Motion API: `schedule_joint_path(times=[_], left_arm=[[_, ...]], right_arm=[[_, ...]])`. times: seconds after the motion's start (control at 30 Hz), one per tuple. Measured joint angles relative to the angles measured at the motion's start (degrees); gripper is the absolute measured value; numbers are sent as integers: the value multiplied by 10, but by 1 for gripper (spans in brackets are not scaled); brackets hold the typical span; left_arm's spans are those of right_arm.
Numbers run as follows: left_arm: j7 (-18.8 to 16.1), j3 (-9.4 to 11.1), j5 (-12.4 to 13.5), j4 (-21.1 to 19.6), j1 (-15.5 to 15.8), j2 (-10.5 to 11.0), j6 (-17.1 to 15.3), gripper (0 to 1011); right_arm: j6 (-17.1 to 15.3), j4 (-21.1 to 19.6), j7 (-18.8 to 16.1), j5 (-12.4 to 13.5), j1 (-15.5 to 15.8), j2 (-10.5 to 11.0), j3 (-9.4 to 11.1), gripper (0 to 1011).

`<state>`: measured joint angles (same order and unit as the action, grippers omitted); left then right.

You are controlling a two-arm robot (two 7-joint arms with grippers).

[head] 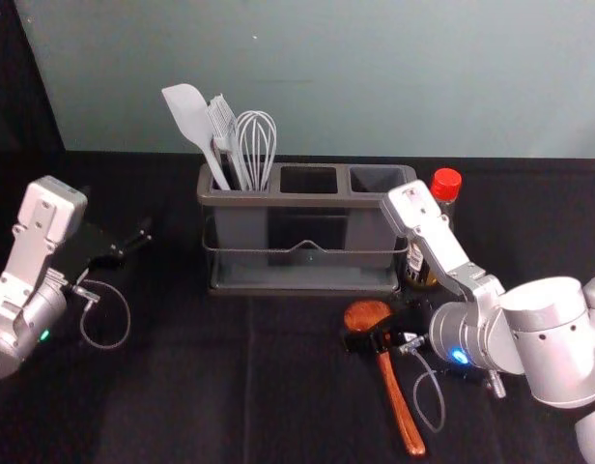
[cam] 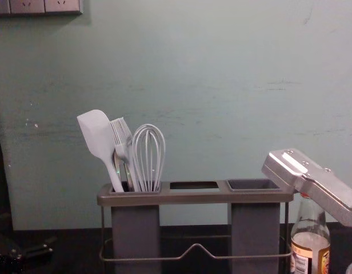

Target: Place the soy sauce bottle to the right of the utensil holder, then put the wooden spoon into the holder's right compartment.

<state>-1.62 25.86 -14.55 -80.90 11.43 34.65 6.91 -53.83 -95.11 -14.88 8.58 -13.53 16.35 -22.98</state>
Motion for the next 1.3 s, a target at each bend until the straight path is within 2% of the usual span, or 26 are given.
schedule_joint_path(times=[0.83,0.93,1.1,1.3], left_arm=[[0,0,0,0,0,0,0,1005],[0,0,0,0,0,0,0,1005],[0,0,0,0,0,0,0,1005],[0,0,0,0,0,0,0,1005]], right_arm=[[17,29,-7,-37,-8,-25,5,1002],[18,30,-10,-41,-9,-26,6,973],[18,29,-15,-47,-8,-28,8,854],[18,25,-21,-54,-4,-29,12,841]])
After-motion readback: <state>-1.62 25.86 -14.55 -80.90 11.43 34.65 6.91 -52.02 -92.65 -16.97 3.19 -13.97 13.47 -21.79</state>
